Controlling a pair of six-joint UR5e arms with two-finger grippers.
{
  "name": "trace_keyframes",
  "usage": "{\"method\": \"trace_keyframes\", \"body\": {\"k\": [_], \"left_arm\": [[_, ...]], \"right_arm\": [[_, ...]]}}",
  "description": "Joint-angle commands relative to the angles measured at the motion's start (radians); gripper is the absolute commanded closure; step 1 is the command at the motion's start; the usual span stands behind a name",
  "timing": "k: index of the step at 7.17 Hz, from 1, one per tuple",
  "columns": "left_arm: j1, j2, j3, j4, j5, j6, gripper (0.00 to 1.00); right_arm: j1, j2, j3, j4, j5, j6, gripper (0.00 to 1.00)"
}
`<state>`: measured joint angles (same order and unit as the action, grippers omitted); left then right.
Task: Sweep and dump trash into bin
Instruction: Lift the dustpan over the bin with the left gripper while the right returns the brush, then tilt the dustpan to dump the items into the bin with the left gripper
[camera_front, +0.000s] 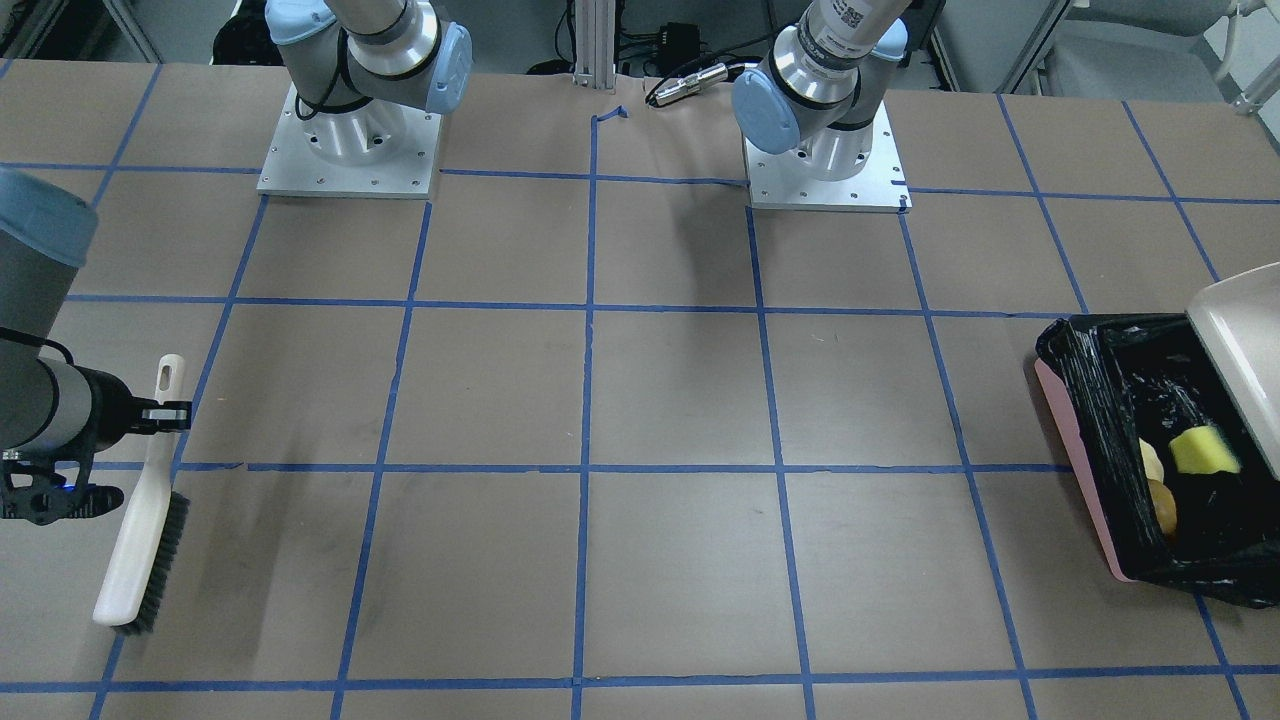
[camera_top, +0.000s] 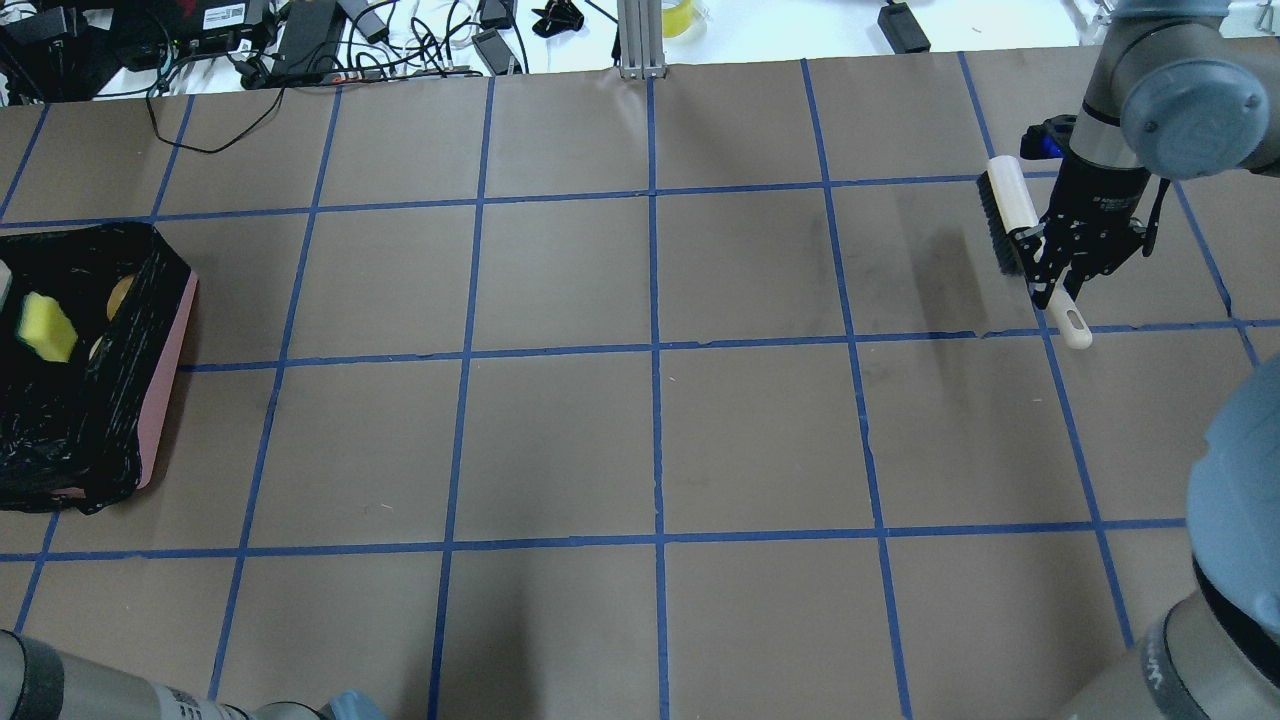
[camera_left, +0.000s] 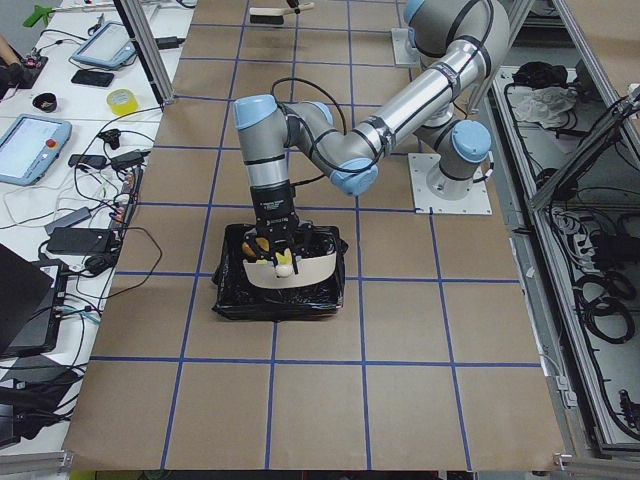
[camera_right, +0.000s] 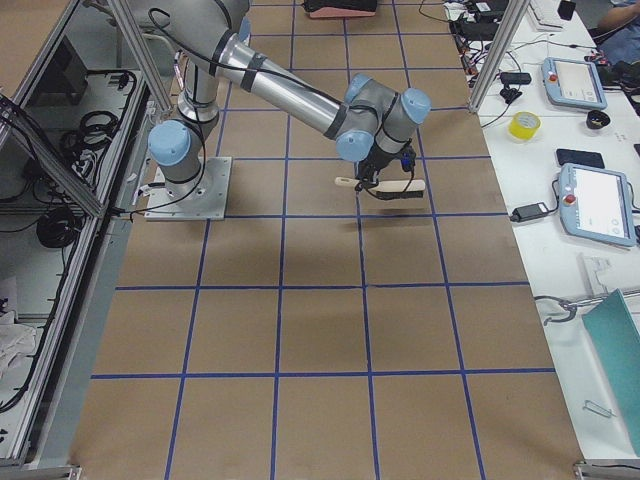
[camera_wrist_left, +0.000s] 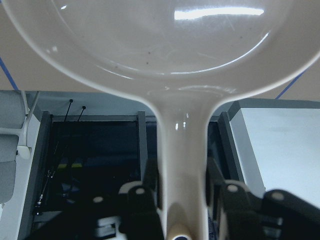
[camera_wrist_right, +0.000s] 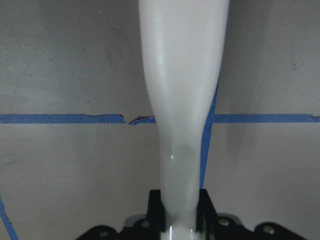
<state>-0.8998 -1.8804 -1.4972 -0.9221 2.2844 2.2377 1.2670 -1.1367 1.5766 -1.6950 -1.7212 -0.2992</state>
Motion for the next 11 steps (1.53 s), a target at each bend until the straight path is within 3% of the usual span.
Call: {"method": "trace_keyframes", "body": {"k": [1, 3, 5, 6, 8, 11], "left_arm": [[-0.01, 0.017, -0.026, 0.049, 0.01, 0.006, 1.0], [-0.007, 0.035, 0.061, -0.048, -0.139, 0.061, 1.0], [-0.007, 0.044, 0.13, -0.2, -0.373, 0.054, 1.0], [-0.007, 0.047, 0.121, -0.296, -0.54, 0.056, 1.0], [-0.03, 0.005, 0.118, -0.36, -0.722, 0.042, 1.0], [-0.21, -0.08, 0.121, -0.382, -0.778, -0.149, 1.0]], "right_arm": [[-0.001, 0.021, 0.002, -0.017, -0.003, 0.003, 1.0], [-0.001, 0.04, 0.007, -0.031, -0.004, 0.003, 1.0], [-0.001, 0.051, 0.007, -0.041, -0.009, 0.006, 1.0], [-0.001, 0.051, 0.007, -0.041, -0.009, 0.006, 1.0], [-0.001, 0.052, 0.007, -0.04, -0.009, 0.011, 0.81], [-0.001, 0.058, 0.008, -0.038, -0.009, 0.012, 0.75]]}}
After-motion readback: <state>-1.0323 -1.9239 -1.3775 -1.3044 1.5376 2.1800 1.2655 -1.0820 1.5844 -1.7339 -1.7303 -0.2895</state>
